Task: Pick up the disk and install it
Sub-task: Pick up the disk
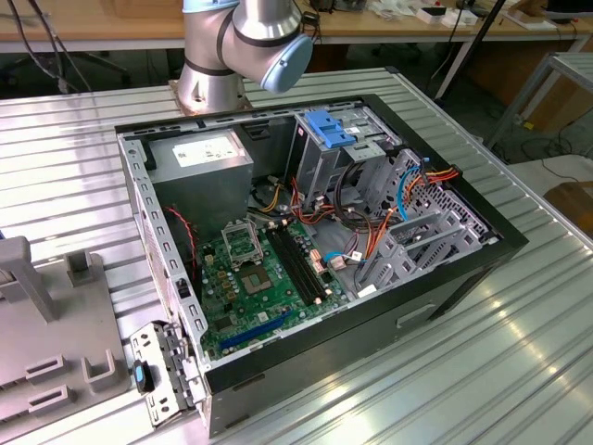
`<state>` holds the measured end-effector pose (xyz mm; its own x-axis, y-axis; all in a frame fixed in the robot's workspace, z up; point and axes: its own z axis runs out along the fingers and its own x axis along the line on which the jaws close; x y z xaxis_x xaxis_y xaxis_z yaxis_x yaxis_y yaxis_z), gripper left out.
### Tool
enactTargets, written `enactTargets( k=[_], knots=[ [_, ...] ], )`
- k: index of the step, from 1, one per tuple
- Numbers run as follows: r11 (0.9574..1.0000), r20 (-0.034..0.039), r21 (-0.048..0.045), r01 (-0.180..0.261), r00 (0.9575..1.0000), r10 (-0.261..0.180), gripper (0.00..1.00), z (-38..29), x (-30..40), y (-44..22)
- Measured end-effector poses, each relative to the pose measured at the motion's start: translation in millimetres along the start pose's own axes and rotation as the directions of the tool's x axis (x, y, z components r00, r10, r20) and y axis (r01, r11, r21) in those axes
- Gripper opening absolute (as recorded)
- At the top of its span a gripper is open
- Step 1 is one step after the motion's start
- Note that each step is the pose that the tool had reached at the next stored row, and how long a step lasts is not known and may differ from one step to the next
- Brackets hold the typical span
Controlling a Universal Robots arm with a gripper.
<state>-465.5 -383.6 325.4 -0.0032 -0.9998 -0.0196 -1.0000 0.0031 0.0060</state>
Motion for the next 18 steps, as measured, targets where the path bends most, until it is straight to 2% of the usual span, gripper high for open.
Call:
enactTargets(
  k=[12, 13, 14, 18],
  knots=[
    [1.0000, 0.0002, 0.0000, 0.000, 1.0000, 0.000, 0.54, 6.1, -0.9, 0.1],
    [1.0000, 0.0002, 0.0000, 0.000, 1.0000, 0.000, 0.53, 6.4, -0.9, 0.1],
    [1.0000, 0.0002, -0.0001, 0.000, 1.0000, 0.000, 0.45, 6.6, -0.9, 0.1],
    [1.0000, 0.0003, 0.0001, 0.000, 1.0000, 0.000, 0.45, 8.5, -0.9, 0.0]
  ],
)
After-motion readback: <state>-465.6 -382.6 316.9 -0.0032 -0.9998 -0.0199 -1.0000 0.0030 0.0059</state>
